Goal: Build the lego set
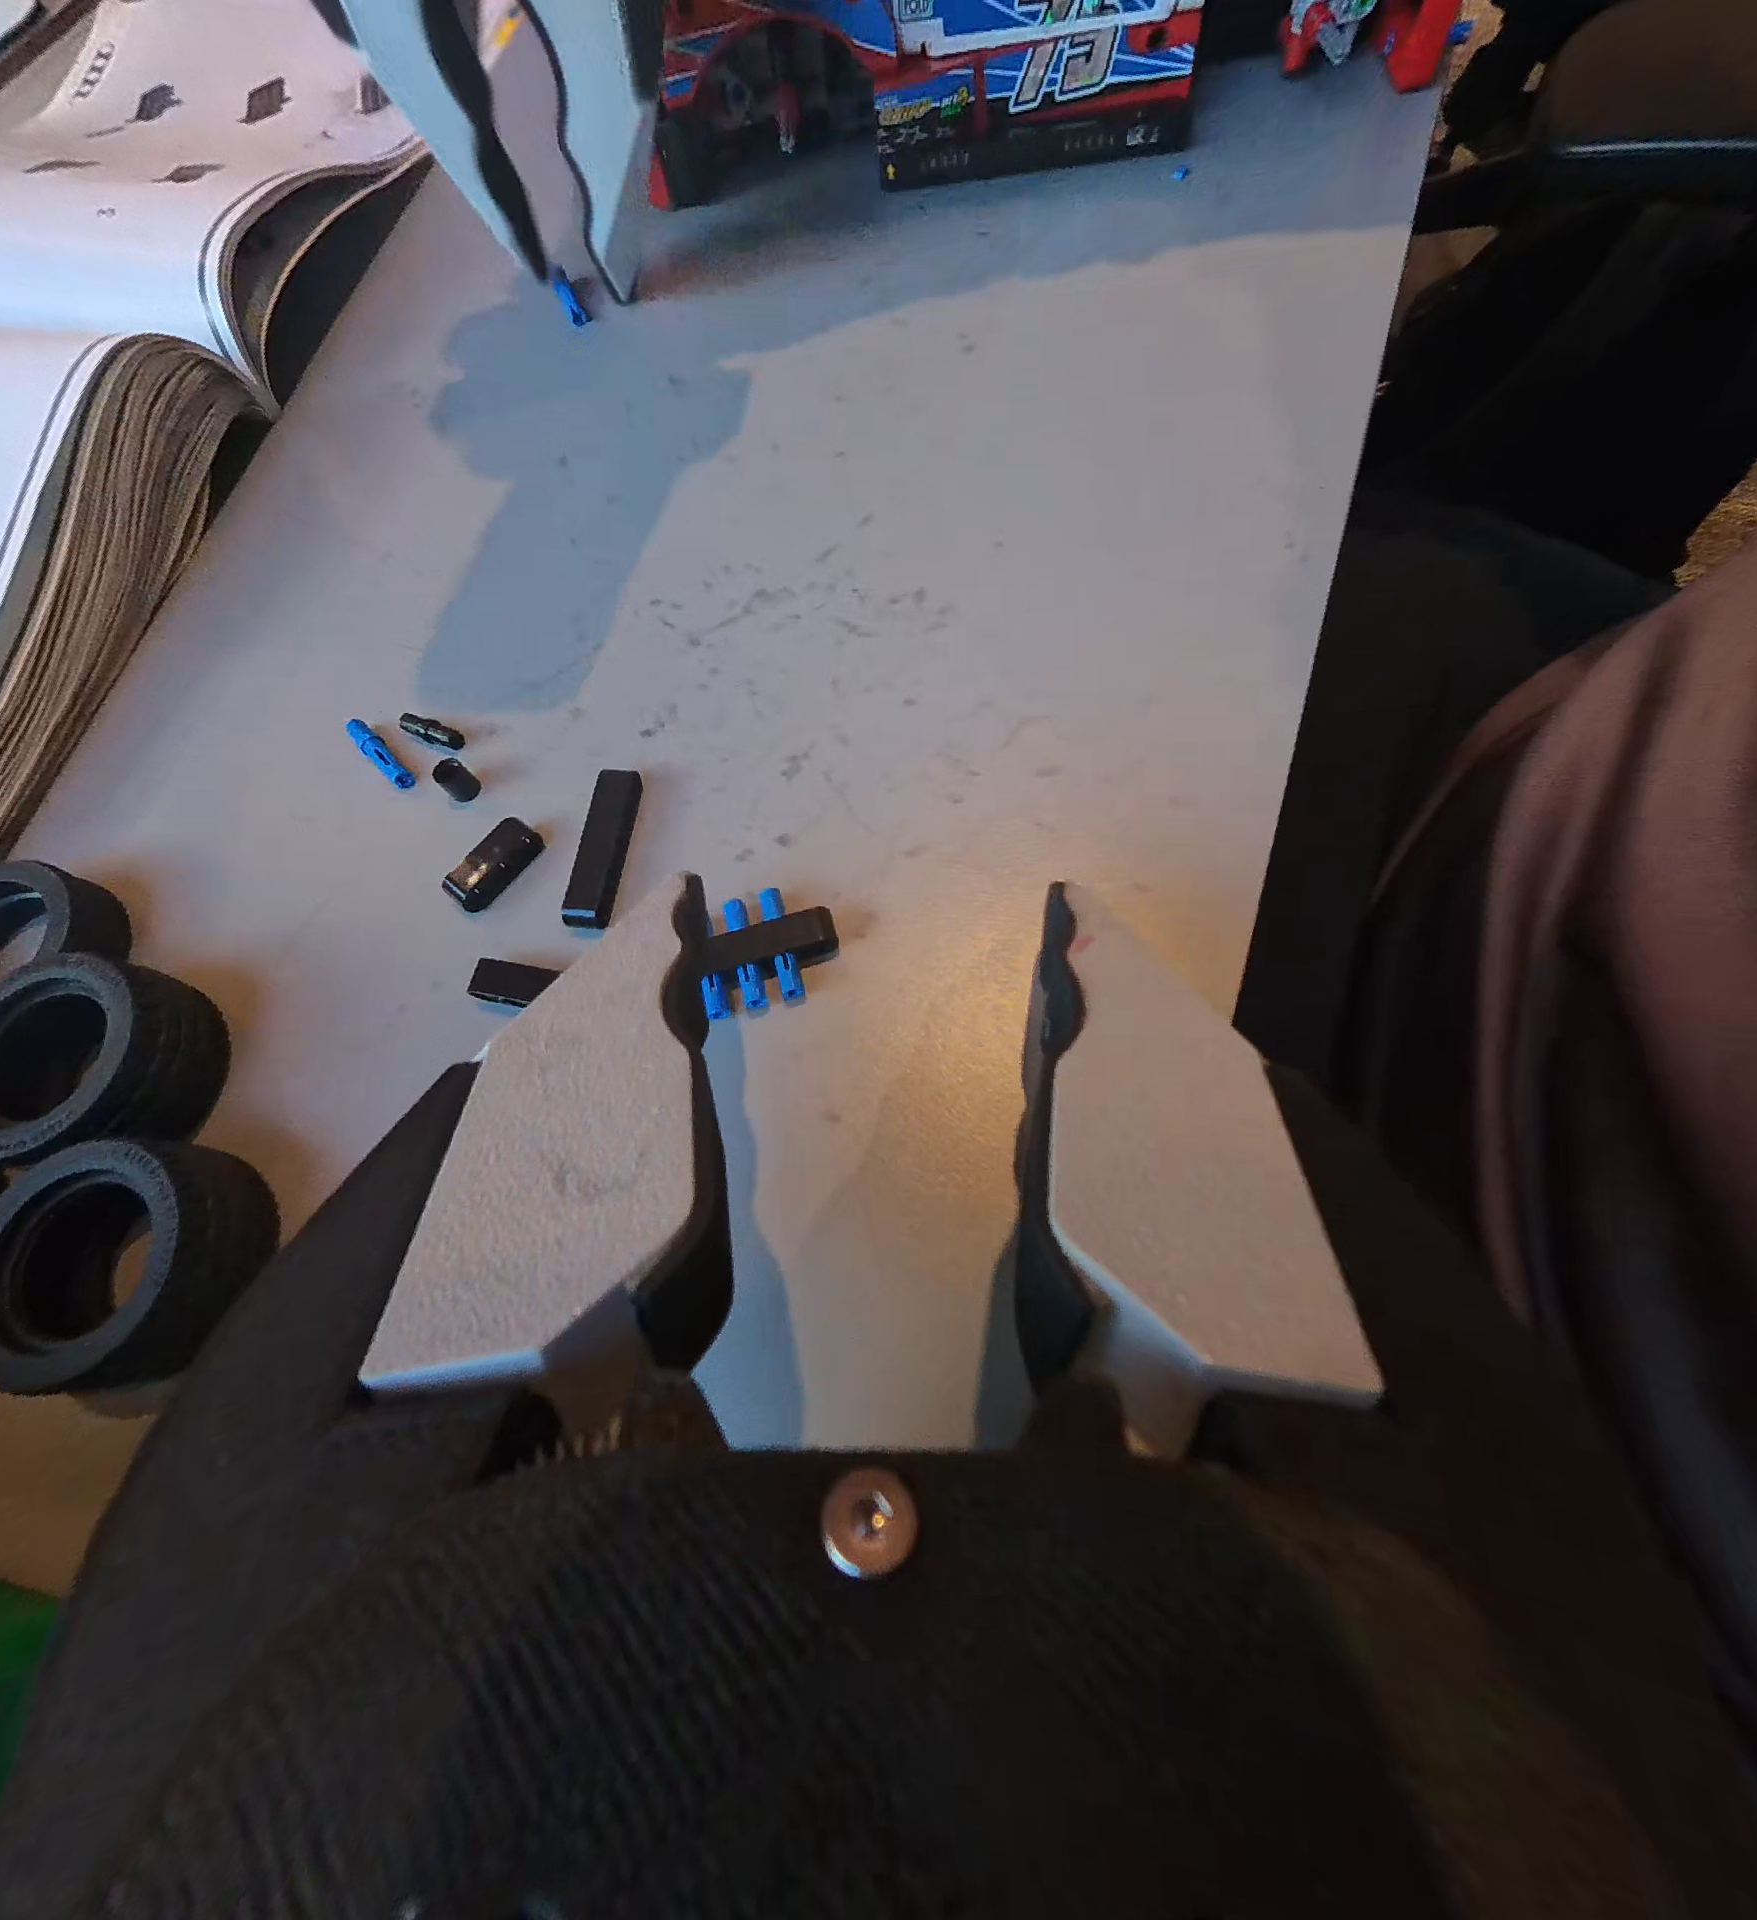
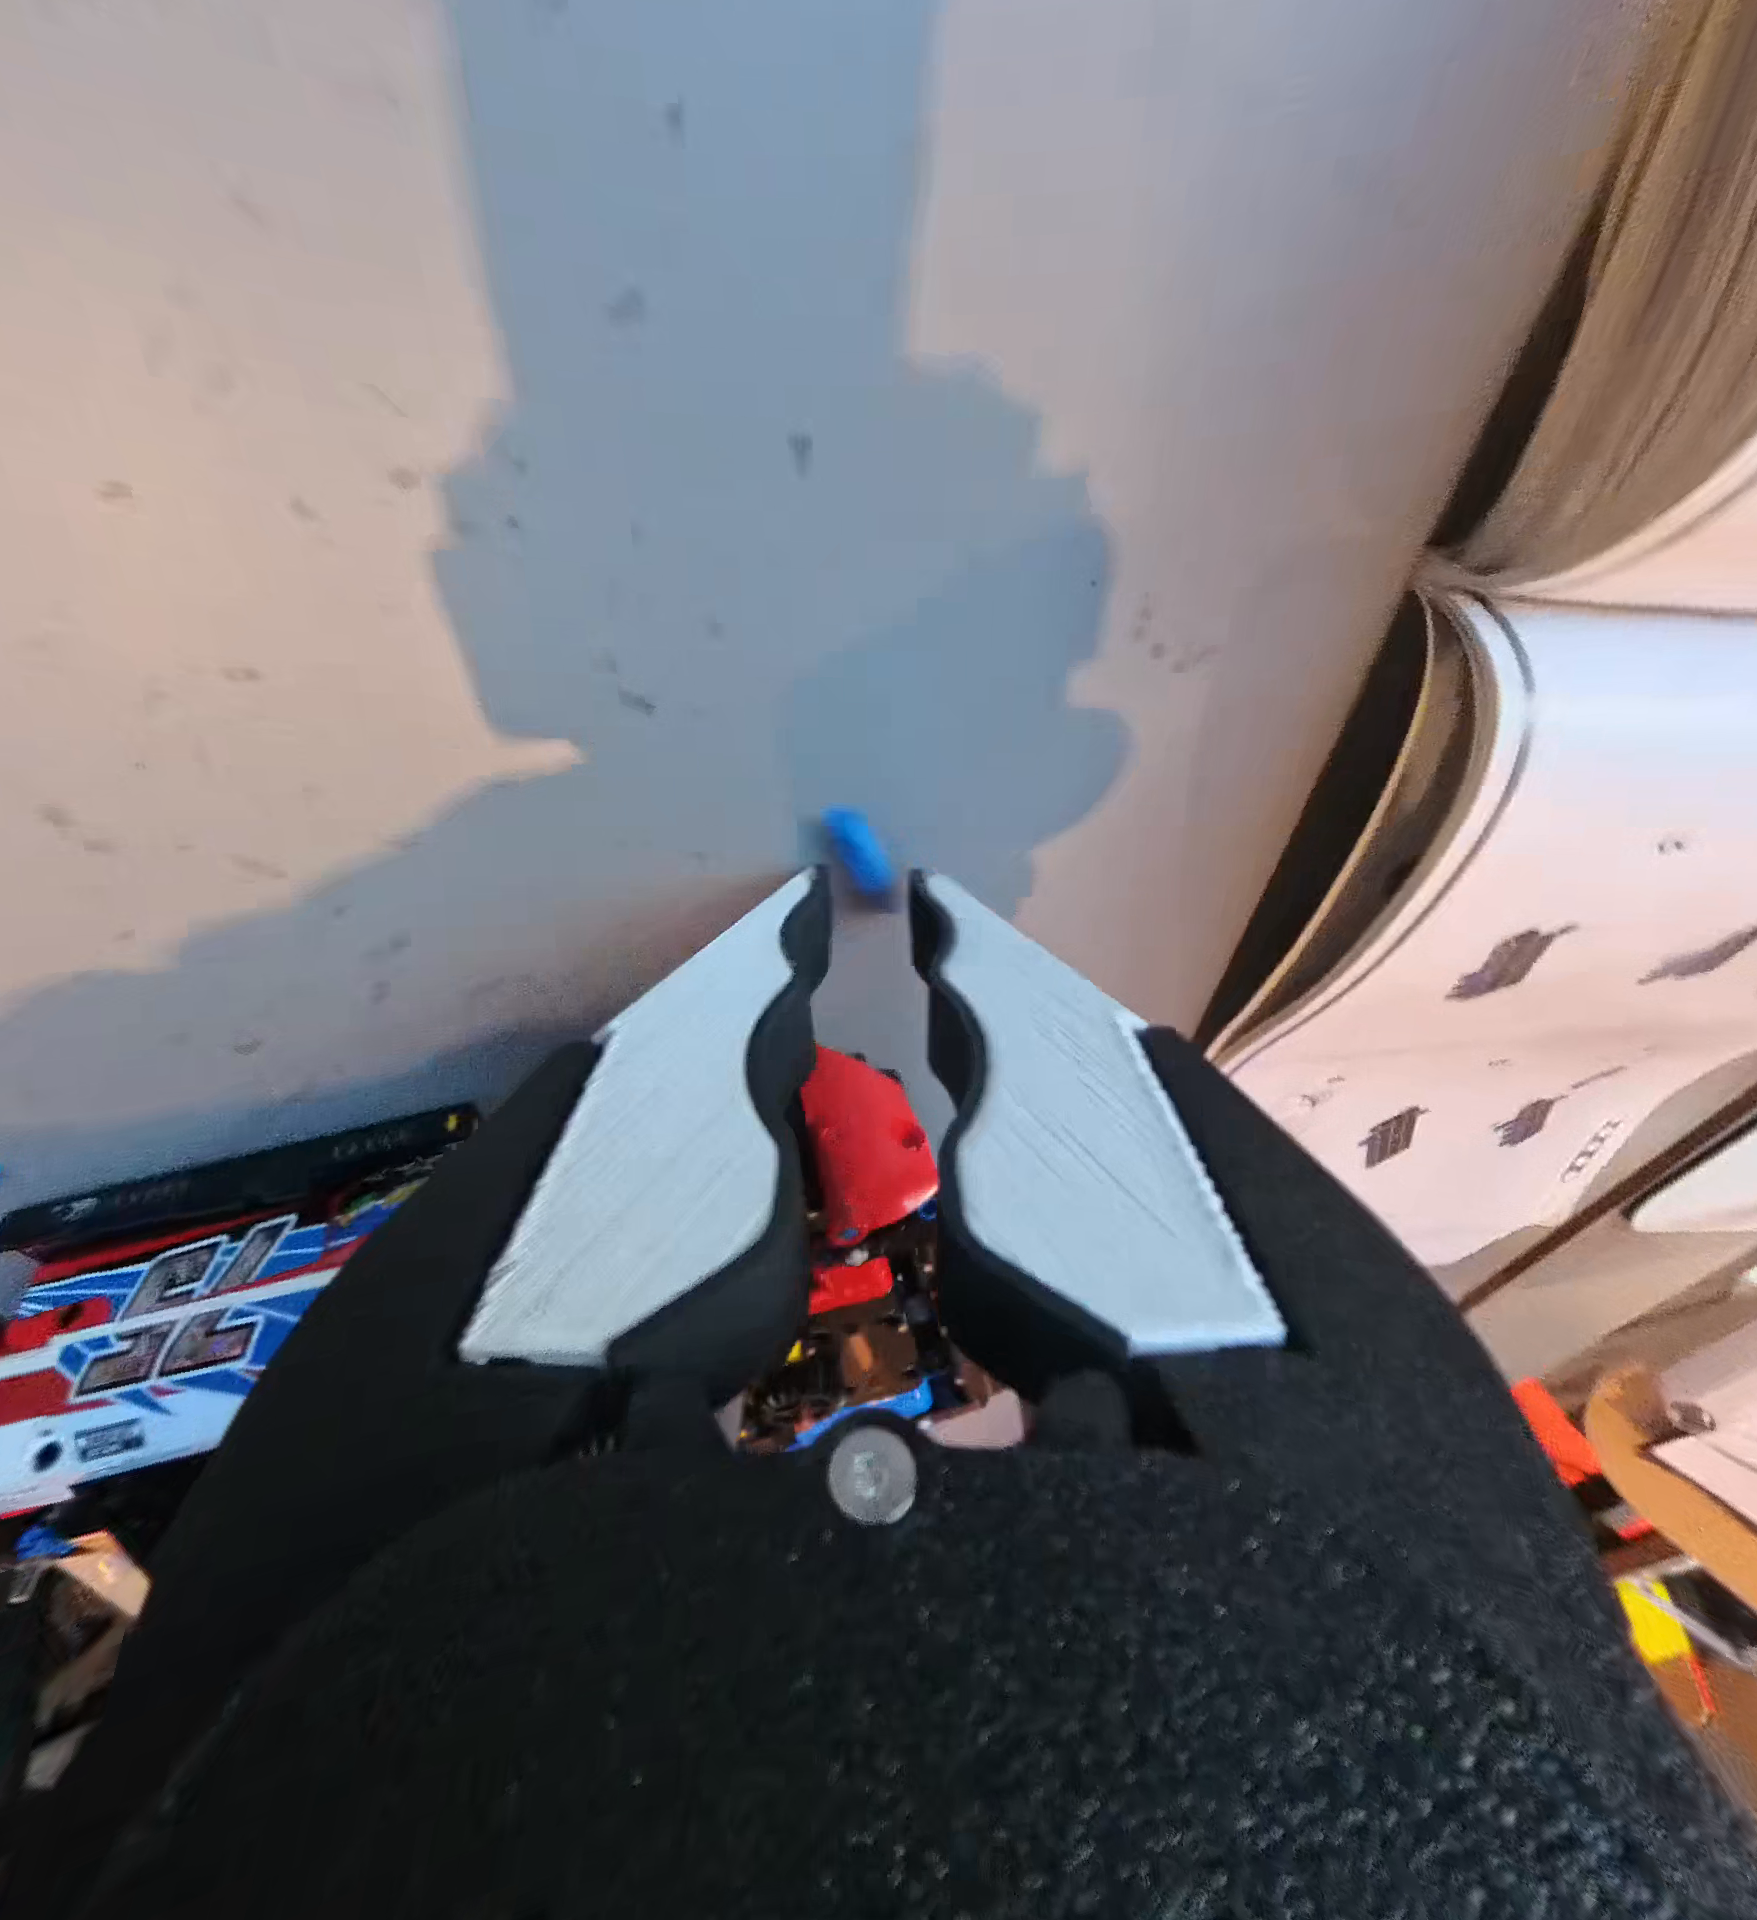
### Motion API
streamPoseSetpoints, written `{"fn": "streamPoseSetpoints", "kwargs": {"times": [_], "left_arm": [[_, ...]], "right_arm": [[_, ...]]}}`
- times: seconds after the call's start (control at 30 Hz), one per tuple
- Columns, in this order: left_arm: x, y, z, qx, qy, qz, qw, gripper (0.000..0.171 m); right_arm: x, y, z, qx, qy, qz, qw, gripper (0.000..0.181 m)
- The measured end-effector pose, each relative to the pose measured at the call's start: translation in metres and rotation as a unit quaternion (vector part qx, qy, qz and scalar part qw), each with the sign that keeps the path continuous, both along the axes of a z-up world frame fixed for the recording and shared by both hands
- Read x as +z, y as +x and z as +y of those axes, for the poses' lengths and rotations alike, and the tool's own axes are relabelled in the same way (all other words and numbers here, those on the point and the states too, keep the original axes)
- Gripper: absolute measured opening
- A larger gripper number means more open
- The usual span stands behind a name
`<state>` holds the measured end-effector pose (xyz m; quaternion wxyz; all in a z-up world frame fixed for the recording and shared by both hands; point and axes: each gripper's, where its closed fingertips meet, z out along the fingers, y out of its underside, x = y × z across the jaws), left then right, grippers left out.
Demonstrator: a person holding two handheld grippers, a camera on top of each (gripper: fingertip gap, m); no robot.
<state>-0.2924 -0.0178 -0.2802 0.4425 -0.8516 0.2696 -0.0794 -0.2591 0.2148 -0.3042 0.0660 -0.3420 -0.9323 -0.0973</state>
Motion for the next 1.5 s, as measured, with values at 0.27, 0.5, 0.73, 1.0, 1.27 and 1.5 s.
{"fn": "streamPoseSetpoints", "kwargs": {"times": [0.27,0.5,0.73,1.0,1.27,1.5], "left_arm": [[-0.001,0.001,0.0,-0.006,-0.013,-0.013,1.0,0.058],[0.0,0.001,0.0,-0.005,-0.005,-0.009,1.0,0.057],[-0.005,0.003,-0.001,-0.011,-0.02,-0.004,1.0,0.057],[-0.003,0.002,-0.001,-0.01,-0.013,-0.004,1.0,0.057],[-0.003,0.004,-0.002,-0.018,-0.013,-0.005,1.0,0.056],[-0.004,0.005,-0.003,-0.021,-0.015,-0.002,1.0,0.056]], "right_arm": [[-0.002,-0.007,-0.009,-0.006,-0.015,-0.026,1.0,0.0],[0.014,-0.023,-0.013,-0.037,-0.046,0.032,0.998,0.0],[0.02,-0.037,0.013,-0.096,-0.063,0.065,0.991,0.02],[-0.001,-0.046,0.017,-0.118,-0.1,0.022,0.988,0.0],[-0.001,-0.045,0.002,-0.121,-0.117,0.013,0.986,0.0],[0.01,-0.054,-0.001,-0.186,-0.165,0.053,0.967,0.017]]}}
